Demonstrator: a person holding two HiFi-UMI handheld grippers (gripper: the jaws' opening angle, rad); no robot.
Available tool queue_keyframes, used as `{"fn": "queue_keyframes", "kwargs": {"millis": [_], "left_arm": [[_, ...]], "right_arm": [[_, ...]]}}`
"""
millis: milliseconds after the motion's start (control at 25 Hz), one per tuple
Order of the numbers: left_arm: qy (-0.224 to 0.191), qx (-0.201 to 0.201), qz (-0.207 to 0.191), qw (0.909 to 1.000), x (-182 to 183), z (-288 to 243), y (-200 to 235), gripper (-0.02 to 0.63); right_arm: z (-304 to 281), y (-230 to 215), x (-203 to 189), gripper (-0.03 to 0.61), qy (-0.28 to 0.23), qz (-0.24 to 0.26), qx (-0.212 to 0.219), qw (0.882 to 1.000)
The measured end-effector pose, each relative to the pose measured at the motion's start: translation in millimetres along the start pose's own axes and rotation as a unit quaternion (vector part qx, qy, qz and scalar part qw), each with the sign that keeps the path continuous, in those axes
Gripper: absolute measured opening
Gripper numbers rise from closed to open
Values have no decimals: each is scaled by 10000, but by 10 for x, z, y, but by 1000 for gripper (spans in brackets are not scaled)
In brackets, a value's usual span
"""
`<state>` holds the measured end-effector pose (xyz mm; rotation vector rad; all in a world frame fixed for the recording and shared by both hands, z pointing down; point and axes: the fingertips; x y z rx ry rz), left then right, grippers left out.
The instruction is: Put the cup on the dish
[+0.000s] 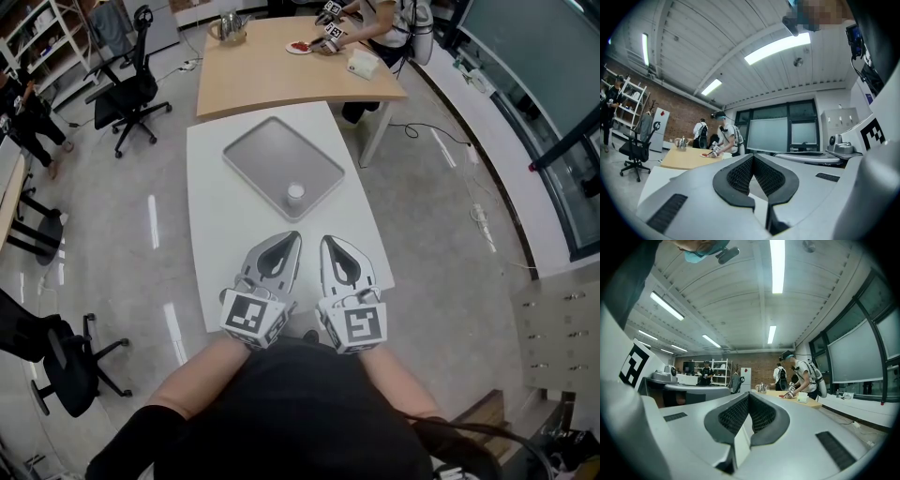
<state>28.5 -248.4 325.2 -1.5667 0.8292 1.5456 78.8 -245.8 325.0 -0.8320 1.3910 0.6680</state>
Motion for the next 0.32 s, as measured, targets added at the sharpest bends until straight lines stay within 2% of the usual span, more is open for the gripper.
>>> {"fn": "queue_keyframes", "kwargs": {"millis": [320], "left_arm": [[75, -71, 14, 9999, -38, -36, 3, 5]], "right_arm": [[-24, -63, -39, 12, 57, -106, -81, 9999]]}}
Point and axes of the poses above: the fingertips, and each gripper's own axes: z backward along the fingers, y to its left, x out of its top, and after that the axes turned 10 degrees about -z, right-handed
